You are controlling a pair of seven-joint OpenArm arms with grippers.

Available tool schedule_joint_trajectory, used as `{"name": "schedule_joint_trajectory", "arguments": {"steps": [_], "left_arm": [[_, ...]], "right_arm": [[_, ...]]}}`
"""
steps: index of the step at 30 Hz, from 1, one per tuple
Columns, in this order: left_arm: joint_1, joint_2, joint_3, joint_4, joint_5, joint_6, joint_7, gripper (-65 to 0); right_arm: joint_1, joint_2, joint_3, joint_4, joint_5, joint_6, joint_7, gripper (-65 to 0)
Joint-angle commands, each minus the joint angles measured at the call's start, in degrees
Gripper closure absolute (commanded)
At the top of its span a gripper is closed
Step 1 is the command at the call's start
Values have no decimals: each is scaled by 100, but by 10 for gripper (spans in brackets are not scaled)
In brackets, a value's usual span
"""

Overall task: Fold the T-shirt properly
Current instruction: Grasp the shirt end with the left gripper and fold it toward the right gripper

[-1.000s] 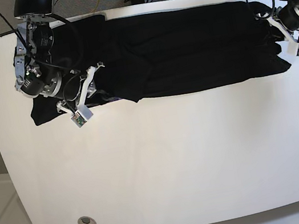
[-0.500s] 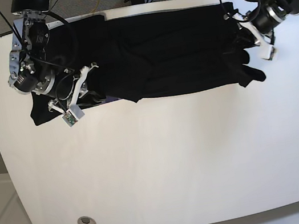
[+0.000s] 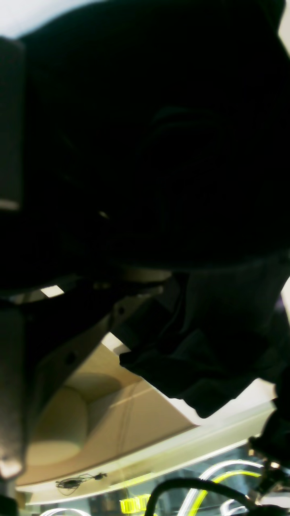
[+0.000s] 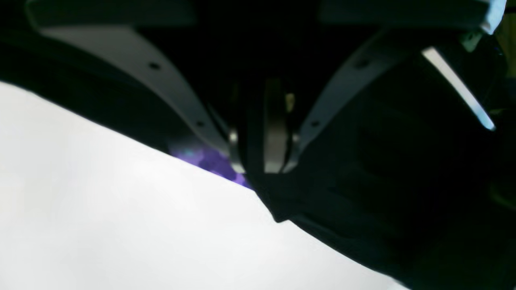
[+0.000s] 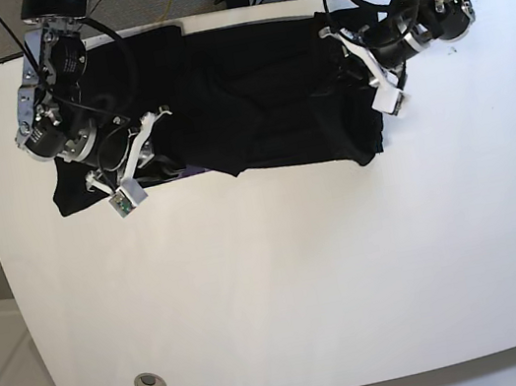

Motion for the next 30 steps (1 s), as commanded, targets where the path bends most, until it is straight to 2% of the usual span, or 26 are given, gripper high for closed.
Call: {"name": "schedule_joint_trajectory", "arguments": {"steps": [1, 8, 12, 30], "left_arm": [[-130, 55, 96, 59, -41, 82, -144, 0], [-262, 170, 315, 10, 104, 312, -178, 0], [-360, 219, 363, -147, -82, 511, -327, 0], [-732, 292, 596, -586, -137, 575, -577, 0]], "right_arm": [[73, 73, 8, 75, 65, 34, 124, -73], [62, 89, -10, 72, 73, 34, 130, -75], [124, 84, 15, 74, 116, 34, 137, -76], [114, 90, -1, 112, 91, 34, 149, -75]]}}
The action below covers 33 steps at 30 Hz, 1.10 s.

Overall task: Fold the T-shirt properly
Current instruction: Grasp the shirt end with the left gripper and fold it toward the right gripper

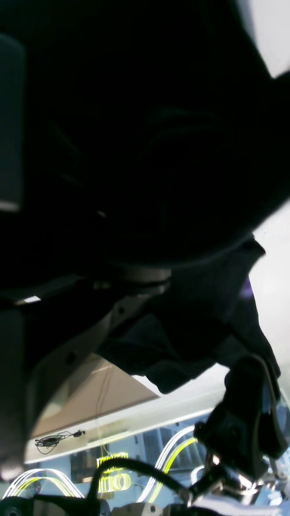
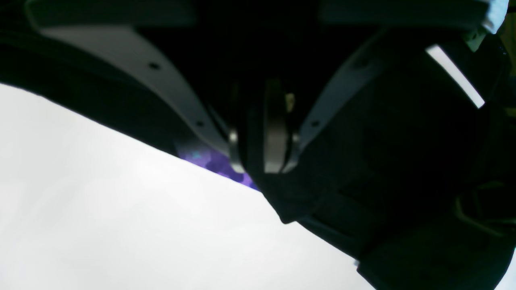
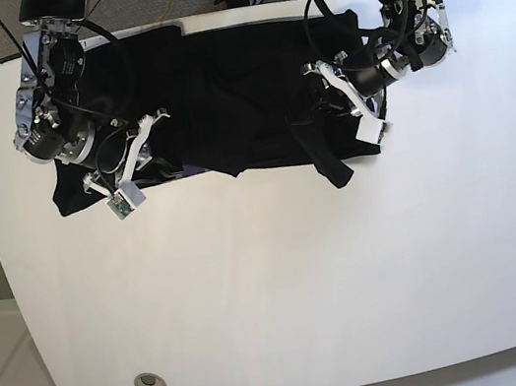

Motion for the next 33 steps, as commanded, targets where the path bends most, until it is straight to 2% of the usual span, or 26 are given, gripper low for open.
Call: {"name": "schedule_joint_trajectory", "arguments": {"steps": [1, 12, 21, 28, 30, 33], "left_arm": [[-127, 136, 111, 118, -148, -67, -119, 0], [-358, 489, 756, 193, 169, -82, -29, 0], [-466, 488, 1105, 170, 274, -30, -44, -8], [-488, 430, 1459, 155, 182, 15, -362, -265], [-487, 416, 1558, 158, 173, 28, -513, -306], [-481, 415, 1693, 160, 180, 58, -665, -333]], "right_arm": [[82, 30, 54, 116, 109, 36, 139, -75], [83, -8, 80, 123, 72, 36, 128, -72], [74, -23, 101, 124, 56, 36, 115, -72], [72, -28, 129, 124, 90, 36, 120, -72], [64, -23, 118, 132, 90, 36, 124, -71], [77, -15, 99, 133, 87, 36, 114, -71]]}}
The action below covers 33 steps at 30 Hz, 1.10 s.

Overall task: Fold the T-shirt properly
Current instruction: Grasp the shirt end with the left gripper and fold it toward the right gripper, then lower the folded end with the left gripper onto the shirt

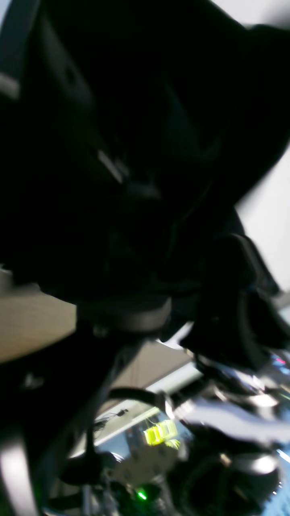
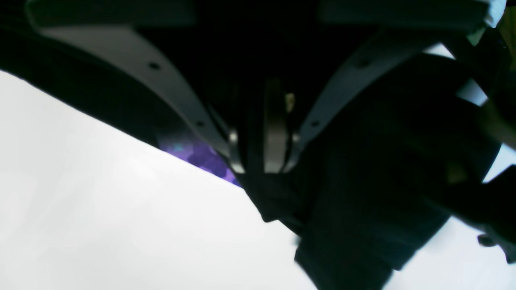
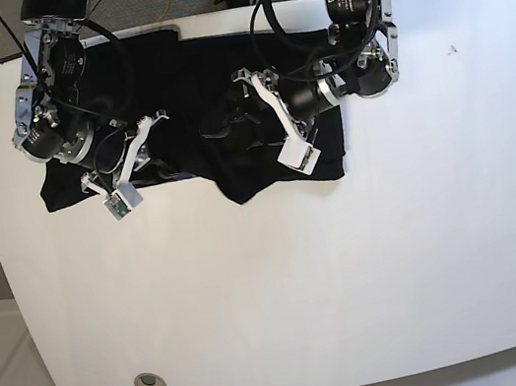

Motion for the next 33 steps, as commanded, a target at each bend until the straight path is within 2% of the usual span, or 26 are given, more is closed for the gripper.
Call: {"name": "schedule_joint_trajectory", "arguments": {"steps": [1, 9, 19, 21, 25, 29, 31, 33], "left_arm": [[-68, 41, 133, 87, -120, 10, -183, -341], [-93, 28, 213, 62, -195, 25, -228, -355], [-216, 120, 20, 171, -194, 75, 302, -367], [-318, 109, -54, 247, -378, 35, 597, -382], [-399, 44, -141, 338, -524, 25, 802, -390], [-497, -152, -162, 338, -660, 21, 874, -391], [-624, -536, -159, 154, -815, 44, 907, -385], [-673, -743, -147, 93, -933, 27, 917, -383]], "right_arm": [[89, 53, -28, 127, 130, 36, 108, -70], [79, 53, -19, 132, 132, 36, 98, -70], [112, 47, -9, 114, -98, 36, 110, -70], [146, 51, 11, 127, -167, 36, 133, -68], [190, 47, 20, 135, -317, 36, 146, -67], [216, 44, 64, 122, -353, 36, 151, -66], [183, 40, 150, 163, -201, 36, 108, -65], [188, 42, 177, 178, -167, 36, 99, -65]]}}
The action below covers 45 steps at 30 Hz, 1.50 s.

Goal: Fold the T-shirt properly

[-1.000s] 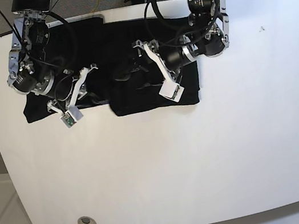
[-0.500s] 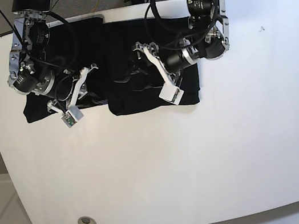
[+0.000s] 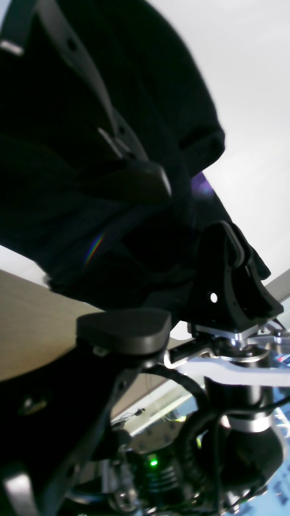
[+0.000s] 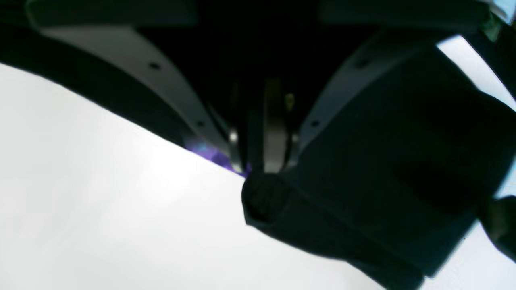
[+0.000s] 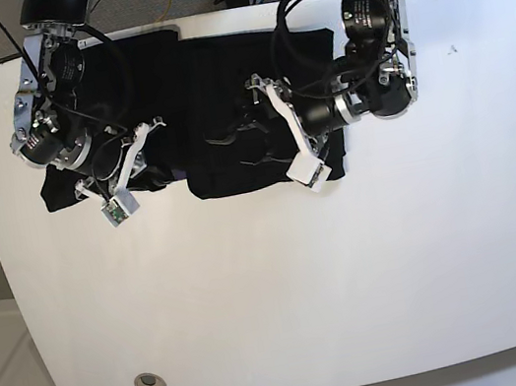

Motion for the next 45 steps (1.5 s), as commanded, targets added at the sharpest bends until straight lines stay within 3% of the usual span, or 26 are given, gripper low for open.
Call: {"name": "schedule_joint_trajectory", "arguments": {"steps": [1, 12, 16, 18, 20, 28, 30, 36, 42, 45], "left_arm": [[-135, -356, -37, -40, -151, -28, -45, -381], [237, -1456, 28, -209, -91, -2, -265, -387], [625, -1652, 62, -126, 122, 30, -377, -388], [721, -1683, 82, -94, 254, 24, -438, -388], [686, -1625, 55, -104, 527, -48, -486, -384], [87, -1266, 85, -118, 460, -109, -502, -385], [-561, -999, -14, -346, 336, -171, -444, -393], [-1246, -777, -413, -886, 216, -397, -391, -397], [-1224, -963, -390, -854, 189, -462, -350, -398], [-766, -1218, -290, -658, 190, -417, -365, -400]], "right_arm": [[54, 60, 69, 165, 137, 34, 97, -64], [58, 62, 47, 130, 220, 34, 104, -67], [61, 60, 9, 126, 225, 34, 103, -63], [65, 58, -3, 132, 211, 34, 99, -64], [74, 78, 119, 161, 155, 34, 118, -111], [86, 139, 593, 165, 137, 34, 103, -306], [35, 242, 678, 145, 158, 34, 143, -301], [-16, 507, 606, 133, 152, 34, 296, -248], [-196, 808, 680, 130, 92, 34, 364, -228], [-289, 975, 798, 152, 66, 34, 333, -300]]}}
